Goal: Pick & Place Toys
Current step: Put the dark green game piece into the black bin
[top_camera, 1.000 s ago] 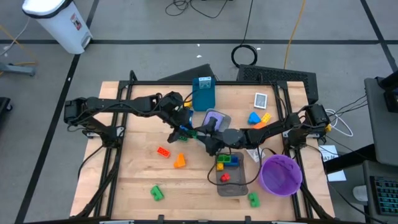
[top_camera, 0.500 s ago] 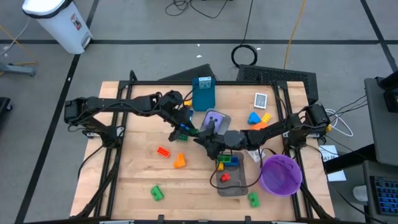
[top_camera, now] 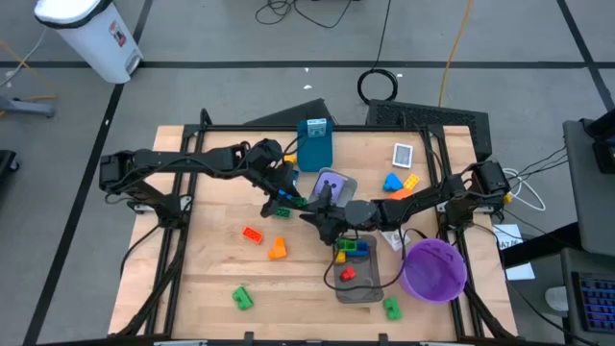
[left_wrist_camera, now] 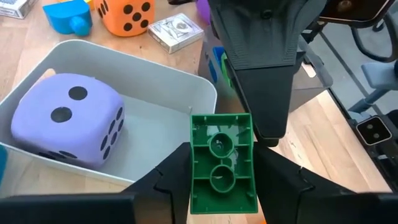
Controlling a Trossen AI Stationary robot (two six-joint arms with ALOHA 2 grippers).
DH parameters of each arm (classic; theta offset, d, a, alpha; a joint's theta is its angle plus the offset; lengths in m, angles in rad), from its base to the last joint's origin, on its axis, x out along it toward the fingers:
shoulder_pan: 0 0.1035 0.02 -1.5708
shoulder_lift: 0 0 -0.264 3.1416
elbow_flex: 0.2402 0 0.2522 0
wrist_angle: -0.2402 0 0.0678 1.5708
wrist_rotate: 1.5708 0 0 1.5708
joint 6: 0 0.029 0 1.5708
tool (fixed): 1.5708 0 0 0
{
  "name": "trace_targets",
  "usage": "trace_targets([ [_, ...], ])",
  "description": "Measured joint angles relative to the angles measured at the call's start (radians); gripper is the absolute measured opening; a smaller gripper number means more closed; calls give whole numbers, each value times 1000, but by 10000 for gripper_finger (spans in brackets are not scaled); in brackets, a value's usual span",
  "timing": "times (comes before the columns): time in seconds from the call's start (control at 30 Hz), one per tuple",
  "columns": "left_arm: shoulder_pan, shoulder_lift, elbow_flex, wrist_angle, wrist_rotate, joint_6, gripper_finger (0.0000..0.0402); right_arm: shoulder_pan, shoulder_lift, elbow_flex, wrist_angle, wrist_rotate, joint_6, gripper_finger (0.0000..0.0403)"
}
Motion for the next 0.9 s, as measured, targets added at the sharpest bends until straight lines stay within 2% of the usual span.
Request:
trace_targets([
  [0.17, -2, 0, 0, -8, 18, 1, 174, -4, 0, 0, 18, 7, 0, 161],
  [0.37, -1, 0, 0, -12, 39, 0, 146, -18, 1, 0, 14, 8, 3, 192],
  [0.5, -2, 0, 0, -14, 42, 0, 145, -27, 1, 0, -2, -32, 3, 198],
  [0.7, -2, 0, 0, -16, 41, 1, 179, -30, 1, 0, -5, -41, 2, 171],
  [0.9, -1, 0, 0, -18, 41, -4, 156, -29, 1, 0, -6, -47, -5, 112],
])
